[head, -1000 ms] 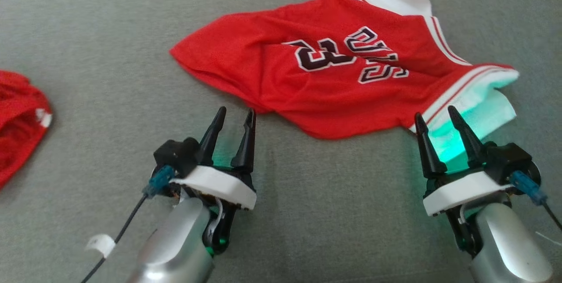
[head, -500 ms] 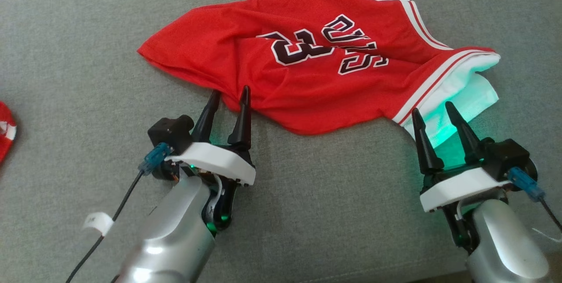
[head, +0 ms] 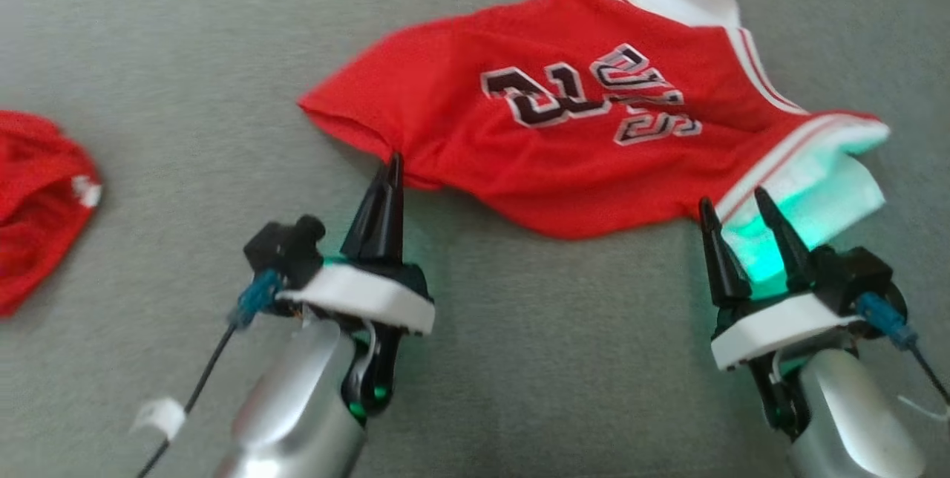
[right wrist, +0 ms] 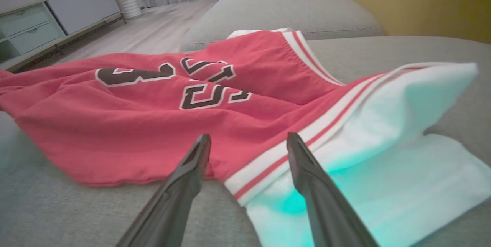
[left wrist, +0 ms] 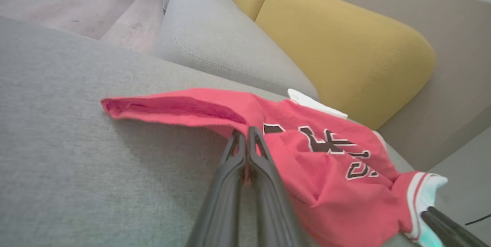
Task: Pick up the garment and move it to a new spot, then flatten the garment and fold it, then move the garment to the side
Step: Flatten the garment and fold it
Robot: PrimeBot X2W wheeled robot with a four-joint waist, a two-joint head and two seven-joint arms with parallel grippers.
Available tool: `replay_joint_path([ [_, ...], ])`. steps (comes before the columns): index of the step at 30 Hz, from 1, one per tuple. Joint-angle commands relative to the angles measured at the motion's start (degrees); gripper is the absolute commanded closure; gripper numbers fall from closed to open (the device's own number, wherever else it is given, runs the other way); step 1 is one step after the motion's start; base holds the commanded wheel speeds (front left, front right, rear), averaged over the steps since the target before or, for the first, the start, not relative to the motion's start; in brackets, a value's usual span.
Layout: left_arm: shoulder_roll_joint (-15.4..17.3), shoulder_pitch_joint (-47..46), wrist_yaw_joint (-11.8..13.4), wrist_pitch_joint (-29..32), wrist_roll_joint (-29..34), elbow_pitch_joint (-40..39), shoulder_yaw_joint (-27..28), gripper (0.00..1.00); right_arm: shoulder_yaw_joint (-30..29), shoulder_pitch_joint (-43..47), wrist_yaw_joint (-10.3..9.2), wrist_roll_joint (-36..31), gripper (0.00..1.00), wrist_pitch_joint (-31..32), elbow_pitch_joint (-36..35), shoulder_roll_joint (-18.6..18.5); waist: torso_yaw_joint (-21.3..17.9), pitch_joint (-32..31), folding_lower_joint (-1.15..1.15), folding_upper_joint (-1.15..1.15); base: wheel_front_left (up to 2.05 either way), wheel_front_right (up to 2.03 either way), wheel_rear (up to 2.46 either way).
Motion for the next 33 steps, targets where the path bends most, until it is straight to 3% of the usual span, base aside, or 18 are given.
replay_joint_path([
  [1, 0.5, 0.4, -0.3, -0.3, 0.8, -3.1, 2.2, 1.0, 1.2, 1.0, -0.04, 0.5, 0.0, -0.5, -1.2, 0.3, 3.2, -2.7, -0.01, 0.0, 0.0, 0.0, 0.0],
  [8, 0.5, 7.0, -2.3, -0.3, 6.3, -14.2, 2.2, 1.0, 1.4, 3.2, -0.04, 1.0, 0.0, -0.5, 0.2, 1.6, 9.7, -7.6, -0.01, 0.0, 0.0, 0.0, 0.0],
  [13, 0.5, 9.9, -2.7, -0.3, 8.9, -18.2, 2.1, 1.0, 1.3, 3.8, -0.04, 0.9, 0.0, -0.5, 0.7, 2.3, 11.3, -8.4, -0.01, 0.0, 0.0, 0.0, 0.0],
  [20, 0.5, 7.6, -2.3, -0.3, 11.8, -13.3, 6.4, 1.0, 3.0, 2.5, -0.04, 0.9, 0.0, -0.5, 0.7, 2.4, 8.3, -5.4, -0.01, 0.0, 0.0, 0.0, 0.0],
  [33, 1.4, -8.3, -0.9, -0.3, 21.5, 0.3, 19.9, 1.0, 3.9, 0.1, -0.04, 1.0, 0.0, -0.5, -0.8, 1.2, 1.5, 0.0, -0.01, 0.0, 0.0, 0.0, 0.0],
])
